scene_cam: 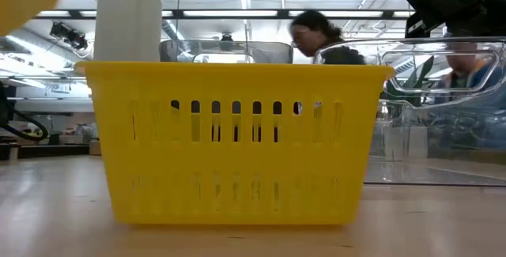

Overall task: Stack baskets by color
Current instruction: Stack the left yellow bin on top of the bottom yellow bin

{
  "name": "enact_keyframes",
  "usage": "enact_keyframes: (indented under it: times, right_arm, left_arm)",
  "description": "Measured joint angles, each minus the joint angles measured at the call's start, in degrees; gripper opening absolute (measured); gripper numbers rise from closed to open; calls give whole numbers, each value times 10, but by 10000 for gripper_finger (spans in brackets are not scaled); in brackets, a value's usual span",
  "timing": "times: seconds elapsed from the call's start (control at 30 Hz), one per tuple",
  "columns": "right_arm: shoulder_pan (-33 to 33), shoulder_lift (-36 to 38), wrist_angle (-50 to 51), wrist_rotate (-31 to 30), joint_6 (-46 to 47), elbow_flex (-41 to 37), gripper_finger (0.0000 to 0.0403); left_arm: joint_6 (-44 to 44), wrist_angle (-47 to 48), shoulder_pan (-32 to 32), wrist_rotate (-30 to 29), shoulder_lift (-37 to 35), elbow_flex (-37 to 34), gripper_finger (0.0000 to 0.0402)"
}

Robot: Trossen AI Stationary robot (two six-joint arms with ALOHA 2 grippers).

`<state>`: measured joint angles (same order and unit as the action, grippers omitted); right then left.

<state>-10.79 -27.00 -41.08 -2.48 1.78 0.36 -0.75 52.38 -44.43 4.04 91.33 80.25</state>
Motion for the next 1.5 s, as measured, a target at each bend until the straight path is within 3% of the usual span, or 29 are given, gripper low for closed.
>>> enact_keyframes:
  times: [0.17, 0.3, 0.5, 0.9, 1.1, 1.27, 1.5]
  right_arm:
    - [0, 0, 0, 0, 0, 0, 16]
    - [0, 0, 0, 0, 0, 0, 16]
    - [0, 0, 0, 0, 0, 0, 16]
    - [0, 0, 0, 0, 0, 0, 16]
    - [0, 0, 0, 0, 0, 0, 16]
    - [0, 0, 0, 0, 0, 0, 16]
    - [0, 0, 0, 0, 0, 0, 16]
  left_arm:
    - [-140, -76, -3, -43, 17, 0, 3]
    - [-196, -159, 8, -87, 32, 0, 3]
    - [-222, -213, 47, -38, 62, 0, 3]
    - [-433, -251, 81, -8, 116, 0, 2]
    - [-470, -256, 116, 46, 144, 0, 2]
    - [-512, -264, 132, 48, 152, -1, 1]
    - [-485, -245, 159, 90, 156, -1, 2]
